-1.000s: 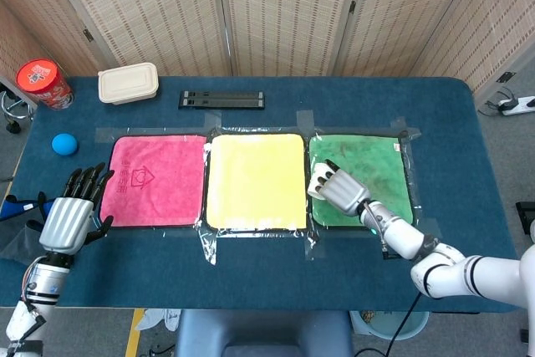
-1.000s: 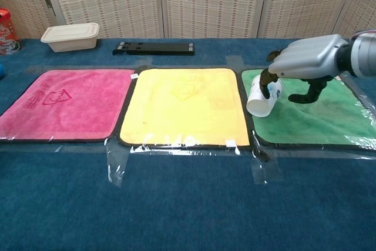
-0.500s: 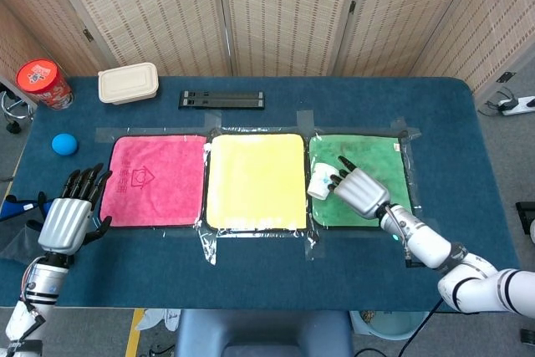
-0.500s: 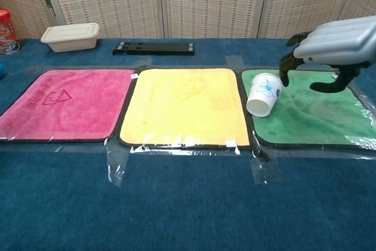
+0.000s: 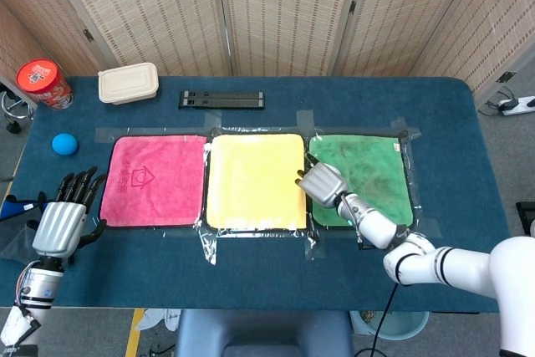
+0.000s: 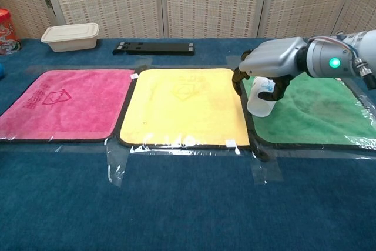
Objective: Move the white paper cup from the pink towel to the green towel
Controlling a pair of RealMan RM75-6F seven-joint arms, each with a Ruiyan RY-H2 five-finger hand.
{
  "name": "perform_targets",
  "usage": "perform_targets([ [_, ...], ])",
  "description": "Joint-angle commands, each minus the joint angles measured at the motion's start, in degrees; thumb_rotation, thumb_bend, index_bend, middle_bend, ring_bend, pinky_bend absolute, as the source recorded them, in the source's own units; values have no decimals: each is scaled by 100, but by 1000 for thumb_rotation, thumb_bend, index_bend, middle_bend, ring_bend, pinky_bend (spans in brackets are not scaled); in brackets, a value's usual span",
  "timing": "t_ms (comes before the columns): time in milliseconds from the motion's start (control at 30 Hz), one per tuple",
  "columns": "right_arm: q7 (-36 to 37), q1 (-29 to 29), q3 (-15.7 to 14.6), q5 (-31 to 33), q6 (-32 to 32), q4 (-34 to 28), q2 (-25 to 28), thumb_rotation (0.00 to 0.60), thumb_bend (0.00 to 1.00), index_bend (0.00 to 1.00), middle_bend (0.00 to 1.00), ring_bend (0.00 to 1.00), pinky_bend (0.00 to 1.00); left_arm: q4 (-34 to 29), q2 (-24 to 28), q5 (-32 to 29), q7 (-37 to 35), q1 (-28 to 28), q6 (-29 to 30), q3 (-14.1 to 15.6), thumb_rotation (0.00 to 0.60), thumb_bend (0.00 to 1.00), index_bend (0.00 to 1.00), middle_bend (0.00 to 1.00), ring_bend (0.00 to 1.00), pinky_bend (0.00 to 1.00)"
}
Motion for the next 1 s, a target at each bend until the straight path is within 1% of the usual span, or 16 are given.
perform_targets([
  [33, -165, 55, -25, 226, -67, 111, -103, 600, 547, 312, 239, 225, 37, 6, 3, 3, -9, 6, 5, 0, 600, 394, 0, 0, 0, 0],
  [233, -226, -65, -196, 292, 14, -19, 102, 600, 548, 312, 241, 232, 37, 7, -12, 15, -6, -8, -22, 0, 600, 394, 0, 0, 0, 0],
  [400, -92, -262, -344, 169, 110, -201, 399, 600, 548, 312, 243, 236, 37, -3, -39, 8, 26, -31, -53, -12, 600, 394, 0, 0, 0, 0],
  [767, 399, -748, -529, -454, 434, -561, 1004, 600, 548, 312, 243, 235, 37, -67, -62, 17, 120, -72, -82, -31, 600, 394, 0, 0, 0, 0],
  [900, 597, -911, -533, -733, 614, -721, 1234, 600, 547, 312, 243, 236, 37, -83, -78, 16, 147, -97, -102, -43, 600, 394, 0, 0, 0, 0],
  [1000, 925, -1092, -478, -1037, 897, -938, 1459, 600, 547, 312, 243, 236, 37, -93, -88, 10, 163, -117, -113, -60, 600, 394, 0, 0, 0, 0],
])
